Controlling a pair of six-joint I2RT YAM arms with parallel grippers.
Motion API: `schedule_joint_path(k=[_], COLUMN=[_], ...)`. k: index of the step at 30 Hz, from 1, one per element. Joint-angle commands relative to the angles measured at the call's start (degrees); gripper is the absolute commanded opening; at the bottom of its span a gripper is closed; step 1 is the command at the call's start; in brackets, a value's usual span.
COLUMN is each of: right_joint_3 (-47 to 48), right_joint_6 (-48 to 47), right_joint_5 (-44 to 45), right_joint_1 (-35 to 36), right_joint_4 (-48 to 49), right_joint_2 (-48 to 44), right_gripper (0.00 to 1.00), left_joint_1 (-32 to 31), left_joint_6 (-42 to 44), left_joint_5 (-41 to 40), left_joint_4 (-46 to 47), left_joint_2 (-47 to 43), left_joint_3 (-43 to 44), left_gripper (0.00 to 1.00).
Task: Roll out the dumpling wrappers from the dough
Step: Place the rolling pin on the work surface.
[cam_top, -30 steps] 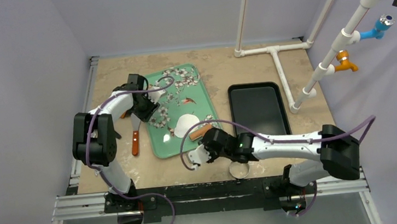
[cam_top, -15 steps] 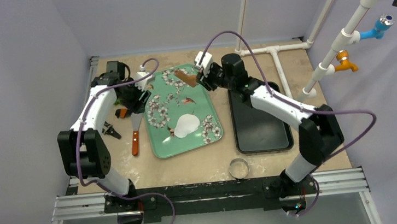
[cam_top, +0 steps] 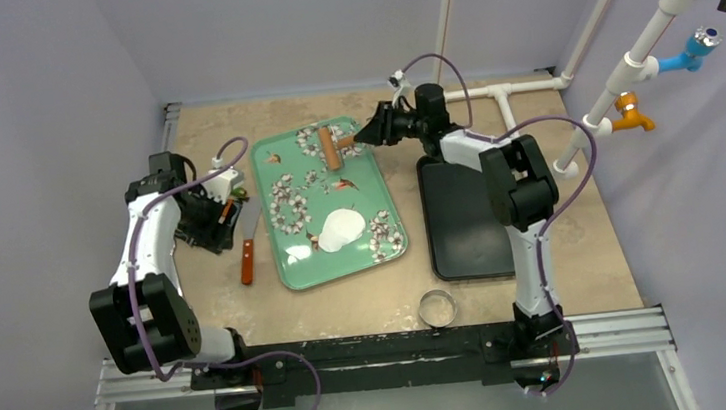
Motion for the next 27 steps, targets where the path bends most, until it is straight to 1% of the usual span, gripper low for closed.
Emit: schedule_joint_path(k=[1,4,6,9,11,14,17,18,20,21,22,27], right_joint_3=[-0.3,-0.3,-1.4,-2.7,-1.6,-0.9,1.3,1.8,1.9,2.0,2.1,5.6], right_joint_6=[21.2,22.2,21.9,18.1,15.0,13.9,10.5,9.6,8.1,7.2,6.1,-1.2], right_joint_5=[-10.4,-10.2,-9.8,-6.2,-2.6,1.0,4.7,5.6,7.4,8.6,9.5,16.5], right_joint_1=[-2.4,-3.9,-4.3,-4.5,-4.8,-5.6,-5.8,-5.9,-5.8,-5.9,-5.8,-4.3], right_joint_4=[15.1,10.6,10.0,6.8,2.3,-0.2,-5.6,-7.1,-8.7,-9.7,-10.5,-18.6], right_joint_2=[2.2,4.4,4.8,3.9,3.9,4.3,4.7,4.7,4.3,3.9,3.5,0.4], right_gripper=[0.00,0.01,0.09,0.30,0.36,0.41,0.54,0.59,0.76,0.90,0.98,0.99], left_joint_1=[0.2,0.2,0.1,0.1,0.1,0.0,0.1,0.1,0.1,0.1,0.2,0.1], left_joint_6=[-1.4,-2.4,-2.8,-3.4,-3.5,-3.2,-2.8,-2.6,-2.2,-1.9,-1.6,-0.9], left_joint_5=[2.8,2.9,3.1,2.7,2.4,2.0,1.2,1.1,1.0,0.9,1.2,1.8], left_joint_4=[-1.5,-1.5,-1.3,-1.1,-1.2,-1.5,-1.2,-1.0,-0.6,-0.5,-0.5,0.3], left_joint_2=[-3.0,-3.4,-3.5,-3.9,-4.3,-4.8,-5.7,-6.1,-6.7,-6.9,-7.0,-6.0], left_joint_3=[-1.2,-1.8,-2.2,-2.4,-2.4,-2.5,-3.2,-3.5,-4.1,-4.3,-4.5,-5.3], left_gripper=[0.66,0.66,0.66,0.67,0.67,0.67,0.67,0.68,0.68,0.68,0.68,0.69])
